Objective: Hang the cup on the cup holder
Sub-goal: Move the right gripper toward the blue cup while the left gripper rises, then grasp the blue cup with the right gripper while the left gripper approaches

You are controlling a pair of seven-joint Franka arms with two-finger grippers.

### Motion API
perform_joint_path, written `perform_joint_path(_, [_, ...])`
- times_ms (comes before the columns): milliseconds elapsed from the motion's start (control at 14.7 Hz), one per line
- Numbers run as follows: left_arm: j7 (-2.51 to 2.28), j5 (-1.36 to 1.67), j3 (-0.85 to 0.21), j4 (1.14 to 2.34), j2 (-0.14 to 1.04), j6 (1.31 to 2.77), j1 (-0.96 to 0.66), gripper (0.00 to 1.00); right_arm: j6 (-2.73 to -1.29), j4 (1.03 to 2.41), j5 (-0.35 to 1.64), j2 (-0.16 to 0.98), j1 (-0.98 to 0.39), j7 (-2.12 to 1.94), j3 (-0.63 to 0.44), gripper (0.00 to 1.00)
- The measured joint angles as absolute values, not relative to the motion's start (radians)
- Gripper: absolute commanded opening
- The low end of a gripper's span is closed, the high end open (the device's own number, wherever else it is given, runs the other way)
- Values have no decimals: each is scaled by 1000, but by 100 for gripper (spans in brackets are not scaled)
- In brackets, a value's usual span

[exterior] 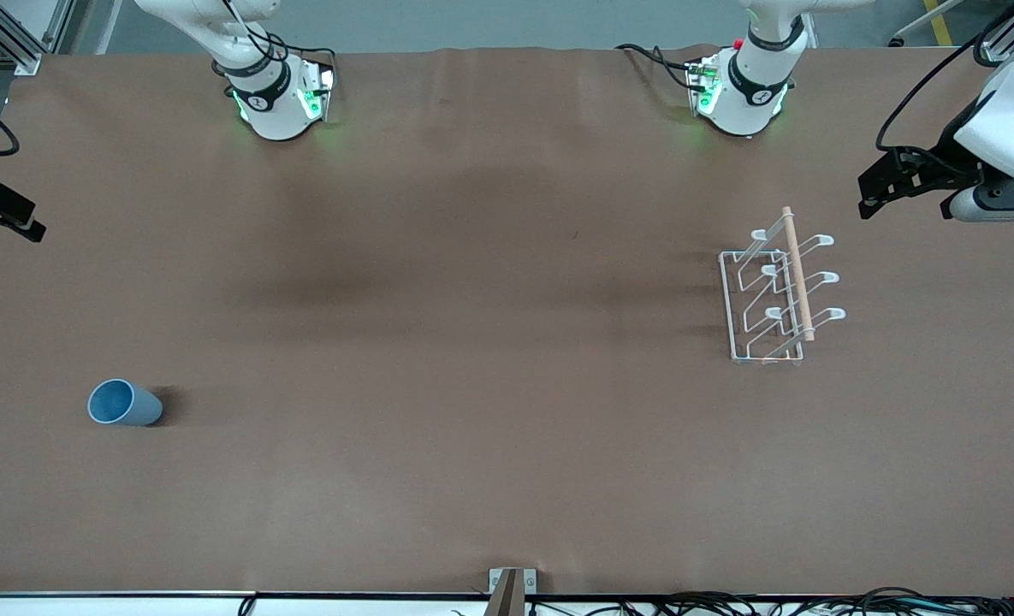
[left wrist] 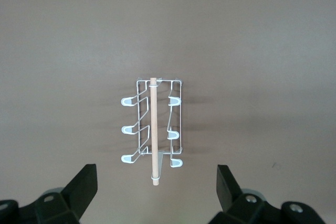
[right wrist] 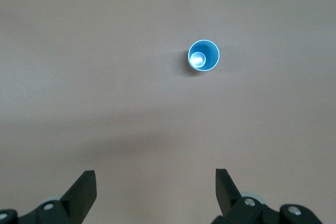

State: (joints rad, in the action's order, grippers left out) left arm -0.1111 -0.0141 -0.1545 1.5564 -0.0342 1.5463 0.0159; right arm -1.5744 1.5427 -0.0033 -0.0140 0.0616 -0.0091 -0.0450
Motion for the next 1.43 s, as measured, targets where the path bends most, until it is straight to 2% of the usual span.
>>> perform_joint_path(272, [-110,-14,-155,1556,-33,1546,16,100,-1594,1544,-3,-2,72,-14,-47,100])
perform_joint_path(476, [-109,-13,-155,1556,-32,1546,16,100,-1663,1569,-2,46,126,-93,-48,100])
perform_joint_path(1087, [-88,6,-162,1555,-28,1546,5,100,-1989,1591,-2,331,234,-212,-53,99])
perform_joint_path(1427, [56,122,-160,1554,-4,1549,7,100,-2115,1589,-1,476,268,-231,-53,97])
